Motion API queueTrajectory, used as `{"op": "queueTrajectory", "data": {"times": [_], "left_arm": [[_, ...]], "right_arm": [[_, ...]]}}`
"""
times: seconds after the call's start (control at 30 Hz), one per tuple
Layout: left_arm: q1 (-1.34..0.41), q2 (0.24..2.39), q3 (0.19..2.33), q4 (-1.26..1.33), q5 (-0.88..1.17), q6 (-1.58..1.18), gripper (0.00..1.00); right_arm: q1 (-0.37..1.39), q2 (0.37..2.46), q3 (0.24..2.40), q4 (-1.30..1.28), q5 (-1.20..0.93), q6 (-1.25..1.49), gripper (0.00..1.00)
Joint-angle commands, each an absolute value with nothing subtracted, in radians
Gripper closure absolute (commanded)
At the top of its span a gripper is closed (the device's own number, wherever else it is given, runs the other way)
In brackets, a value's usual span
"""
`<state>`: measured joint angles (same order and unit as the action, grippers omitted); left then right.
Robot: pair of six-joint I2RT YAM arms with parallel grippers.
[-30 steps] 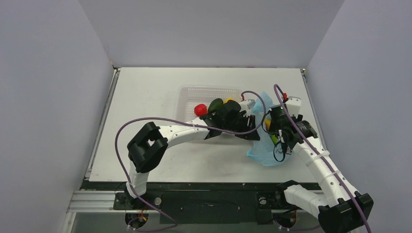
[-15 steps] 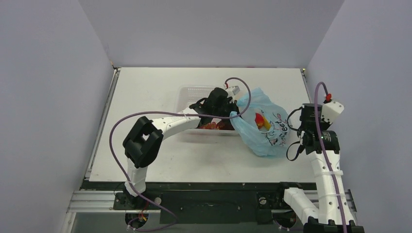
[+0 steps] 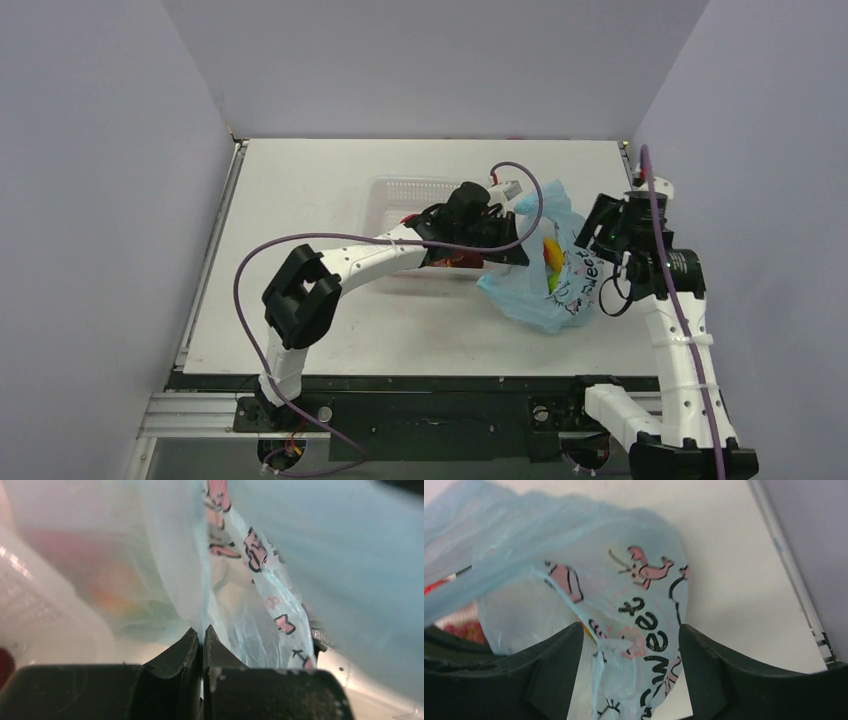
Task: Take the fake fruits out of the plastic bag
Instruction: Adjust the plastic bag at the center of the board.
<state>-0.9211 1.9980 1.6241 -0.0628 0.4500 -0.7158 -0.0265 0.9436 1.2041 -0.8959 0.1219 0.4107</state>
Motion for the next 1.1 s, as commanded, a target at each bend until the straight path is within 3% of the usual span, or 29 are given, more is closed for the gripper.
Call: {"op": "queueTrajectory", "data": {"times": [0.0, 0.17, 0.6, 0.67, 0.83, 0.9, 1.07], "left_arm": [[-0.905, 1.927, 1.561, -0.022, 0.441, -0.702, 1.00], [-0.905, 1.930, 1.541, 0.002, 0.448, -0.711, 1.00], [-0.885, 1.839, 1.392, 0.122, 0.411, -0.752, 1.00], [-0.879, 1.833, 1.383, 0.129, 0.411, -0.757, 1.00], [-0.870, 1.840, 1.378, 0.127, 0.413, -0.752, 1.00], [-0.868, 1.862, 1.386, 0.125, 0.423, -0.762, 1.00], [-0.872, 1.956, 1.531, 0.152, 0.553, -0.854, 1.00]], "right_arm": [[0.152, 1.013, 1.170, -0.968, 0.011, 0.335, 0.30], [0.370, 1.110, 1.188, -1.023, 0.349, 0.375, 0.25], [0.341, 1.275, 1.074, -0.935, 0.543, 0.472, 0.29], [0.321, 1.299, 1.065, -0.927, 0.569, 0.492, 0.35], [0.276, 1.249, 1.080, -0.924, 0.699, 0.504, 0.89], [0.242, 1.194, 1.118, -0.925, 0.755, 0.490, 1.00], [0.060, 1.121, 1.300, -0.942, 0.765, 0.397, 1.00]]}}
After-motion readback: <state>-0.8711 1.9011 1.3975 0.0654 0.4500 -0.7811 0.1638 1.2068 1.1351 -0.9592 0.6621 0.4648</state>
